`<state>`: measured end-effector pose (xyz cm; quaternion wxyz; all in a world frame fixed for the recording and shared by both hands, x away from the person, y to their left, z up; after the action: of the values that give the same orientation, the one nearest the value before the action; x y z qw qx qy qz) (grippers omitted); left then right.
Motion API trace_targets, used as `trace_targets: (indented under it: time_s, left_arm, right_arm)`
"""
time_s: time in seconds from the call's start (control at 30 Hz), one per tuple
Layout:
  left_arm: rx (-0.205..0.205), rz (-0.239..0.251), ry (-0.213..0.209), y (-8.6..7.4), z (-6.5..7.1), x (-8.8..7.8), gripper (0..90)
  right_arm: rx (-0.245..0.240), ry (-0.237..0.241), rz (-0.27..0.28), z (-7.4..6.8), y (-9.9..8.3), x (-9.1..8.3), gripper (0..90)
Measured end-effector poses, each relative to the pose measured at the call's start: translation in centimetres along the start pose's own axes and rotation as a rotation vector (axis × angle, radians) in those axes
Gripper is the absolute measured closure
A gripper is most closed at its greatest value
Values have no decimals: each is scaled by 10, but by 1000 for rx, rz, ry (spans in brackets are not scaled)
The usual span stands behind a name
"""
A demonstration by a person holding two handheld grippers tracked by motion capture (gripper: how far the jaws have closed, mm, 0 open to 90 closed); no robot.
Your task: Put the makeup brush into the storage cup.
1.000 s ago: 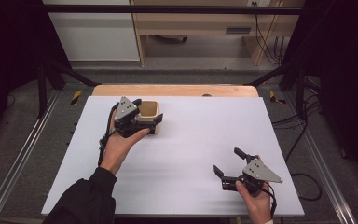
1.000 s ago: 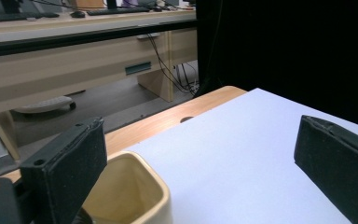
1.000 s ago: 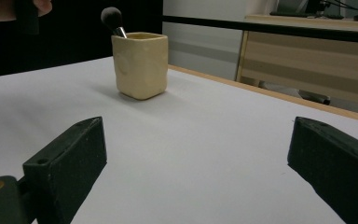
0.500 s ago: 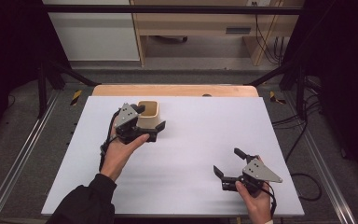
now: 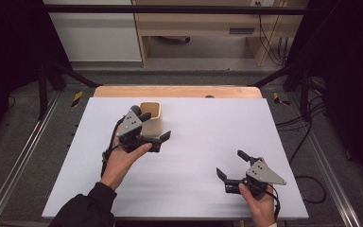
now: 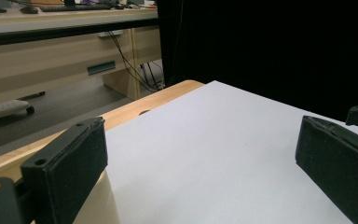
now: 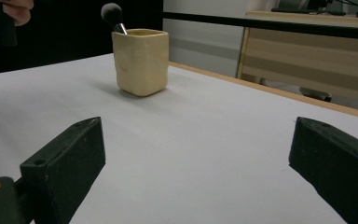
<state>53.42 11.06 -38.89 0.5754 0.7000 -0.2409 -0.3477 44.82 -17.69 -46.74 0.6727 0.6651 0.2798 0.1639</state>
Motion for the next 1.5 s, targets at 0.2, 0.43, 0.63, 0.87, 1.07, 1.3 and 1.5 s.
trace_targets:
  time_s: [0.2,0.43,0.63,0.87,1.07,1.3,1.5]
  left_arm:
    - [3,7,-17,-4,6,-4,21]
    - [21,4,-34,-7,14,-7,21]
    - [19,3,-42,-15,17,-12,20]
    - [0,12,-54,-22,24,-20,21]
    - [-12,28,-50,-26,24,-29,21]
    - [-12,37,-39,-34,22,-40,21]
    - [-18,43,-26,-43,20,-47,21]
  right_arm:
    - [-2,3,0,0,0,1,39]
    - [-3,2,-1,0,0,0,39]
    - [-2,2,-2,-1,0,0,40]
    - [-7,4,-5,-2,0,1,40]
    - [-7,4,-6,-2,0,1,39]
    - [-12,7,-8,-3,-1,2,39]
    - [-11,4,-13,-4,-1,2,37]
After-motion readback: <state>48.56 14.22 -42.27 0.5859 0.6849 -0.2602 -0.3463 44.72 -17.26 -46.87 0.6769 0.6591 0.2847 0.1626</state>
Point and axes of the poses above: each handheld gripper's, and its own axes: x roughly forward along the jaws, y roughly out of its top, z roughly to its right, the point moved 6 cm from there along x, roughly forward along the jaws, and after that the axes turned 5 degrees about x, right-handed, at the moved point
